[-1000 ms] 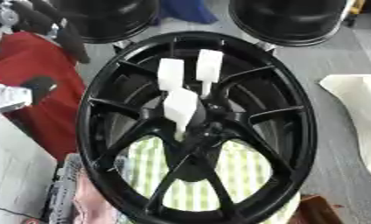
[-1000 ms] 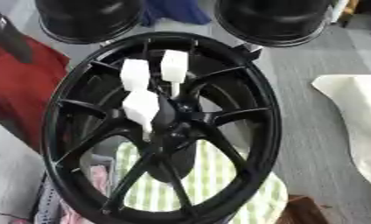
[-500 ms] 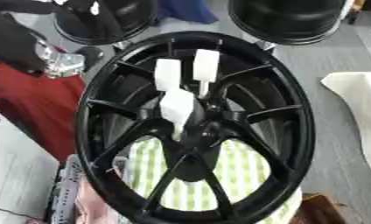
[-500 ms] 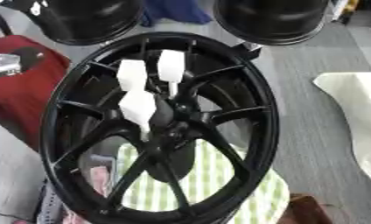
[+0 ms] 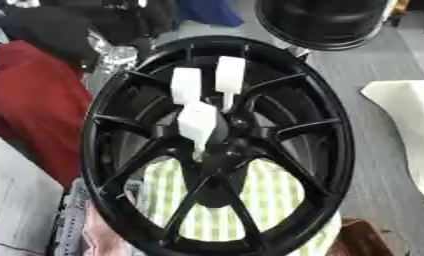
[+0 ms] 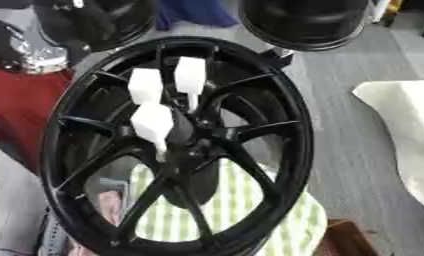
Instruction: Pull the pin out of the wheel hub.
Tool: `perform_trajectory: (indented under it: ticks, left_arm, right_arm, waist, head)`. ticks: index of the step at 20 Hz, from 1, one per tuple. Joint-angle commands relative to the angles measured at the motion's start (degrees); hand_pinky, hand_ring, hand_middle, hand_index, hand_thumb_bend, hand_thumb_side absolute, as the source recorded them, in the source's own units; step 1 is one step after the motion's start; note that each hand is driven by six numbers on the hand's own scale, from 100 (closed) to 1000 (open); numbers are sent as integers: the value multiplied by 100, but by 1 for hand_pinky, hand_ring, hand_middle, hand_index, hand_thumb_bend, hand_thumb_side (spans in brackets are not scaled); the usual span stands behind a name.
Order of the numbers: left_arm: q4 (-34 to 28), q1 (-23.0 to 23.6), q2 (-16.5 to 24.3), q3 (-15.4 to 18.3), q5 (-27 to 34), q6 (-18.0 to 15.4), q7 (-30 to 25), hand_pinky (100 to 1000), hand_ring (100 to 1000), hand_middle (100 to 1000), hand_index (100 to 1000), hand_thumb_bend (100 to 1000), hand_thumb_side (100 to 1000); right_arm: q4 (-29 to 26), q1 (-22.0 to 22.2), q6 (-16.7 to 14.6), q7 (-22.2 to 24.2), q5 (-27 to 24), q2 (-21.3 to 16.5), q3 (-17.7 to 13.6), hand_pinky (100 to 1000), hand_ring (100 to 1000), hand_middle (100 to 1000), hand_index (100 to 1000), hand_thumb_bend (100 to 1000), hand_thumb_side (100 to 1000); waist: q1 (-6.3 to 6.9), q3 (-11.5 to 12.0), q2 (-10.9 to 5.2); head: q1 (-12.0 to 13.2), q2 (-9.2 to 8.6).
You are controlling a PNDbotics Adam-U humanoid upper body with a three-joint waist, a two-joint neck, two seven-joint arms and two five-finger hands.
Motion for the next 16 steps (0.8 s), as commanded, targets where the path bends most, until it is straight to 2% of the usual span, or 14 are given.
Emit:
perform_trajectory:
  ticks: [1,3,6,12,16]
  left_arm:
    - [61,-166,-13,3,-135,68,-79,921,826,800,906,182,408]
    - [76,-194,-64,-12,-178,30,-176,928,834,803,907,240,346]
    - [115,-235,-144,-20,-234,-10,-283,934,845,810,910,282,310]
    - [296,-270,-296,-54,-561,1,-309,936,858,811,911,352,319]
    - [421,-264,-362,-71,-746,-19,-310,938,861,813,910,360,339]
  right_arm:
    - [-41,-42,5,24,-44,-85,-19,548,617,539,585,100,185]
    - [-41,-57,18,26,-63,-64,-5,547,615,538,584,100,189]
    - [-41,-74,37,26,-89,-39,18,545,614,536,583,100,192]
    - [-41,-119,52,49,-124,-15,61,544,611,534,582,100,195]
    - [-41,-142,49,59,-131,7,83,544,610,533,581,100,198]
  waist:
    - [-22,-21,-66]
    - [-25,-26,-53]
    - [-27,-35,-36]
    - [-36,-83,-1]
    - [-36,-102,24]
  head:
    - [19,-18]
    - [29,-14]
    - [38,-22]
    - [64,-46]
    - [77,-54]
